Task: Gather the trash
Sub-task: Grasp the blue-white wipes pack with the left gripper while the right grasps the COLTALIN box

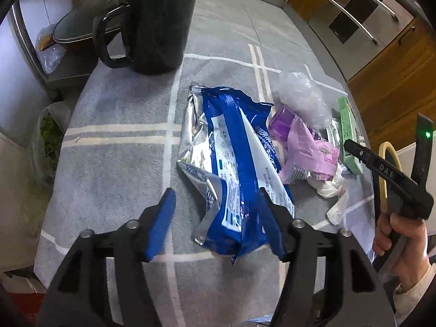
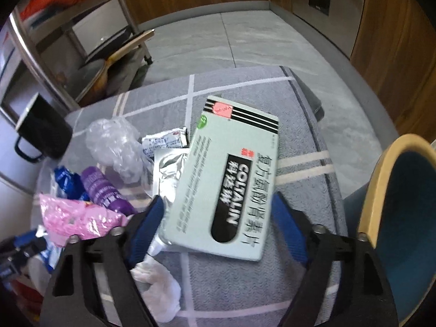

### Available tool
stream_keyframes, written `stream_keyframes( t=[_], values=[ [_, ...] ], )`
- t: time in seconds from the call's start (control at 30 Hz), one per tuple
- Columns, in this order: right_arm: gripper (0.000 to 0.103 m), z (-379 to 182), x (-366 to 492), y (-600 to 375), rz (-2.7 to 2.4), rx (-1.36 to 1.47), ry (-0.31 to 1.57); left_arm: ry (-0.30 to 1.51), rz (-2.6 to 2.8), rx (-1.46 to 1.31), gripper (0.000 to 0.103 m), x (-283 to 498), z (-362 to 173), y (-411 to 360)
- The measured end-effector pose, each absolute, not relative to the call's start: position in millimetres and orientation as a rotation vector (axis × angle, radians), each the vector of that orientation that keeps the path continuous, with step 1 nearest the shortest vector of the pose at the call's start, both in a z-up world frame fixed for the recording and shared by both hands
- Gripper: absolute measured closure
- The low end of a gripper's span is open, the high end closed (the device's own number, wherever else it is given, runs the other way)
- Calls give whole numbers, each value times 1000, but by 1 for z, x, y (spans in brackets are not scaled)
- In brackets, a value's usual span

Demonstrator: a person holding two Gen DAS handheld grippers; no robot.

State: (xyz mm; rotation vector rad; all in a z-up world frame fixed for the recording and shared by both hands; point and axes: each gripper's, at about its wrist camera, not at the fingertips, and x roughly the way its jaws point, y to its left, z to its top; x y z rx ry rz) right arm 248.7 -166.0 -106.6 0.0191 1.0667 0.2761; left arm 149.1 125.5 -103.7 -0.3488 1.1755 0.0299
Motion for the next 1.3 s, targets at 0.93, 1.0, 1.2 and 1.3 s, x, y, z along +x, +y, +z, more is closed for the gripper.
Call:
stream_keyframes(
  t=[0.93,1.0,1.2,1.3],
  values=[
    [23,-98,251,-211,298,208,1073,923,69,-241,94,123,-11,116],
    [23,-102,255,-208,294,212,1080,906,61,-243,94,125,-6,113],
    [23,-113,265,-192,296,169,1094,885,28,-235,94,130,2,103],
    [26,-119,266,-189,300,151,1099,884,11,-235,94,132,3,98]
  ],
)
